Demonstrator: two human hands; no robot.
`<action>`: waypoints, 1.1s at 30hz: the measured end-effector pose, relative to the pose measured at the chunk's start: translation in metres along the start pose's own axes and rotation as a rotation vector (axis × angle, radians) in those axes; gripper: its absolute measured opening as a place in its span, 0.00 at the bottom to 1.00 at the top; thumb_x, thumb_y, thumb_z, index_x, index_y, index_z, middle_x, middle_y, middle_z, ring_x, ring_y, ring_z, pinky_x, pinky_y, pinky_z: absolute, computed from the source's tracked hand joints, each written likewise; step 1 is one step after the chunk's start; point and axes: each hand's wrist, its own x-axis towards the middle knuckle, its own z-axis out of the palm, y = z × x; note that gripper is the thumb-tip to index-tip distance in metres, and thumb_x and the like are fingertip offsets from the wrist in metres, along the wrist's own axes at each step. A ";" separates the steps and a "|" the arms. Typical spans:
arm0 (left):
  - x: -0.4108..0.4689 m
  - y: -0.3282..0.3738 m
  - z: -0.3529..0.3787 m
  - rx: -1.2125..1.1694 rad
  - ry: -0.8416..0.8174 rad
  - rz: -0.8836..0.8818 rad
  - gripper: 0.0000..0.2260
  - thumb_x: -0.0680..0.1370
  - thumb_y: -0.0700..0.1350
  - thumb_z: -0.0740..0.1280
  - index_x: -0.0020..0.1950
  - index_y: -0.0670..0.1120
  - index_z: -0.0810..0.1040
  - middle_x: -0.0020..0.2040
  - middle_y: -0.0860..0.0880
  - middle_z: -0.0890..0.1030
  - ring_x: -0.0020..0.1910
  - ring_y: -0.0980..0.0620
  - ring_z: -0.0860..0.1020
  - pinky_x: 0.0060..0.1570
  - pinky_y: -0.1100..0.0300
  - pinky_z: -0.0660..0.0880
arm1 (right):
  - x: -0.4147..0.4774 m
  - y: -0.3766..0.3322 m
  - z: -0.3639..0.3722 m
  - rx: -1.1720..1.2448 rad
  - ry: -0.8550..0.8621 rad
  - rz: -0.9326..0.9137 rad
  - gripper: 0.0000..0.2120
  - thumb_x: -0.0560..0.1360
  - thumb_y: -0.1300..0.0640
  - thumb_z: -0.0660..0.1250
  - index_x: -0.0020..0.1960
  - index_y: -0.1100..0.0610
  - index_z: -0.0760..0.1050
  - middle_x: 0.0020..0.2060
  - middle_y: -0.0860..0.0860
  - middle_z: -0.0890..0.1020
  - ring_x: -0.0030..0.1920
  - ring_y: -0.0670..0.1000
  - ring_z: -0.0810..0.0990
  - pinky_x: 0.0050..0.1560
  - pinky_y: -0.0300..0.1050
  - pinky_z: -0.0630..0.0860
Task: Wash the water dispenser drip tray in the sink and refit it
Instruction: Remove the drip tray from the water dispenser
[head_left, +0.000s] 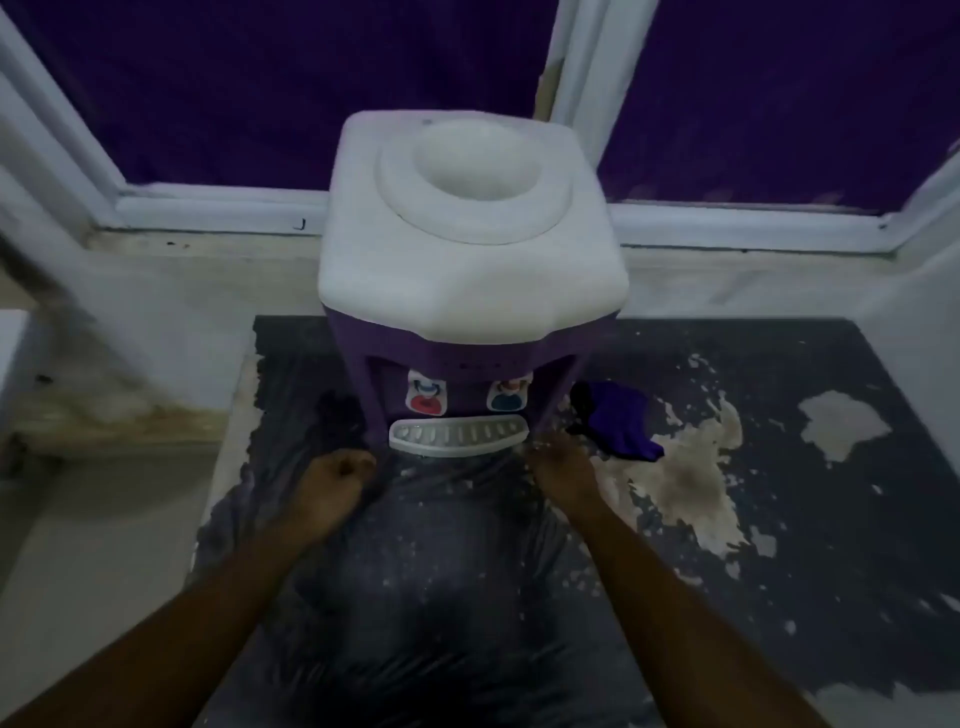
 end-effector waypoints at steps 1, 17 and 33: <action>0.005 0.000 0.005 -0.004 0.018 -0.012 0.10 0.78 0.40 0.64 0.56 0.41 0.82 0.54 0.46 0.82 0.54 0.48 0.78 0.54 0.61 0.69 | 0.006 0.002 0.002 -0.008 0.034 0.009 0.13 0.78 0.55 0.64 0.62 0.55 0.76 0.61 0.56 0.80 0.59 0.59 0.79 0.62 0.59 0.74; 0.067 0.004 0.064 -0.314 0.285 -0.286 0.05 0.74 0.44 0.71 0.43 0.42 0.83 0.43 0.45 0.82 0.43 0.48 0.79 0.47 0.60 0.71 | 0.054 -0.002 0.030 0.148 0.206 0.307 0.16 0.76 0.49 0.68 0.51 0.63 0.80 0.48 0.60 0.84 0.48 0.58 0.82 0.53 0.51 0.79; 0.050 -0.012 0.064 -0.553 0.262 -0.230 0.12 0.73 0.35 0.71 0.55 0.32 0.80 0.46 0.43 0.82 0.44 0.49 0.79 0.59 0.54 0.75 | 0.033 0.001 0.032 0.014 0.116 0.203 0.15 0.77 0.56 0.66 0.61 0.62 0.78 0.56 0.62 0.82 0.56 0.62 0.80 0.61 0.54 0.76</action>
